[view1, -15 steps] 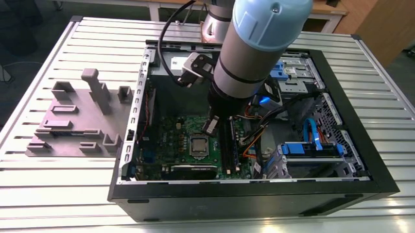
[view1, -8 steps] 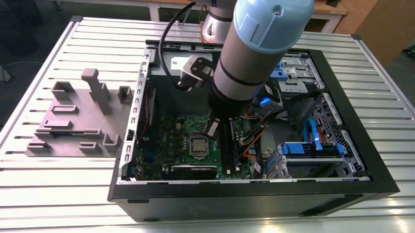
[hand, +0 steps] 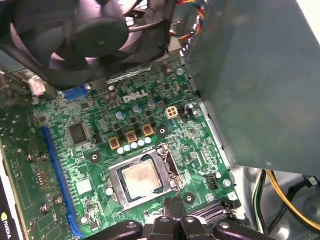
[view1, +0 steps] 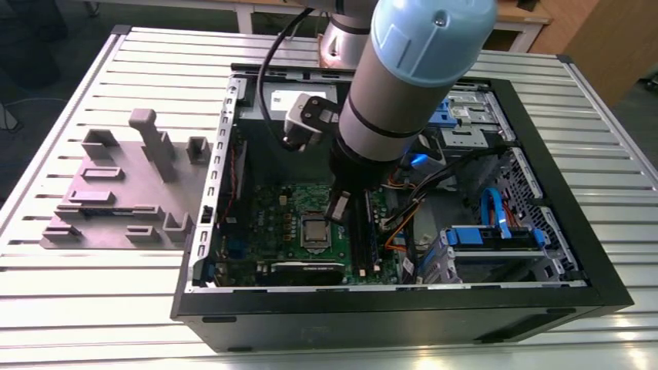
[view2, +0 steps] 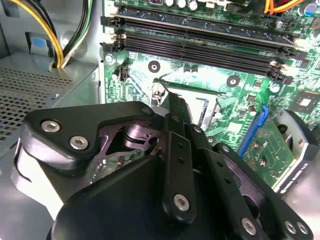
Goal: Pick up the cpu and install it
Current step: 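Install the first cpu locking lever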
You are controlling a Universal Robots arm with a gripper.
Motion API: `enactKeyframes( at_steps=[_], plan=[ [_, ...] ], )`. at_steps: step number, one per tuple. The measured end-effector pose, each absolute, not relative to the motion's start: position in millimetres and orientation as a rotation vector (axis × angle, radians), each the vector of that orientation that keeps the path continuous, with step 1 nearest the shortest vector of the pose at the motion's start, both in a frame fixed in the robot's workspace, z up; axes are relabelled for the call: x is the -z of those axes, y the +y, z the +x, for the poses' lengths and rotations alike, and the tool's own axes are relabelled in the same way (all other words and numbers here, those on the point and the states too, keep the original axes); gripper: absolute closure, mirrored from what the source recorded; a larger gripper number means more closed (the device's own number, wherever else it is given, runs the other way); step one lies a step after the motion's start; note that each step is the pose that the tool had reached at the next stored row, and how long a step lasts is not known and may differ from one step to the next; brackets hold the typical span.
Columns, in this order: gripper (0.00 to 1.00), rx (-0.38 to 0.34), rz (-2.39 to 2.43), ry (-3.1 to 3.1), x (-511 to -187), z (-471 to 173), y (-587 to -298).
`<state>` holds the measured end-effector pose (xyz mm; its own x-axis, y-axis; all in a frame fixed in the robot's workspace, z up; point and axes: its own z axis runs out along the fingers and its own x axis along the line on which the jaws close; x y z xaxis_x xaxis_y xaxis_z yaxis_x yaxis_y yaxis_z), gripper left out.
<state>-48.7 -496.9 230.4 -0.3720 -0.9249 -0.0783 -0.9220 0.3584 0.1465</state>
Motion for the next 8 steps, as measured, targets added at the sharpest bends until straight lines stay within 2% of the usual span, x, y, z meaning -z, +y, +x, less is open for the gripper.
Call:
enactKeyframes(
  at_steps=[8],
  plan=[
    [0.89,0.245,1.834,-2.504,-226.9,-48.6,-497.0]
  ],
)
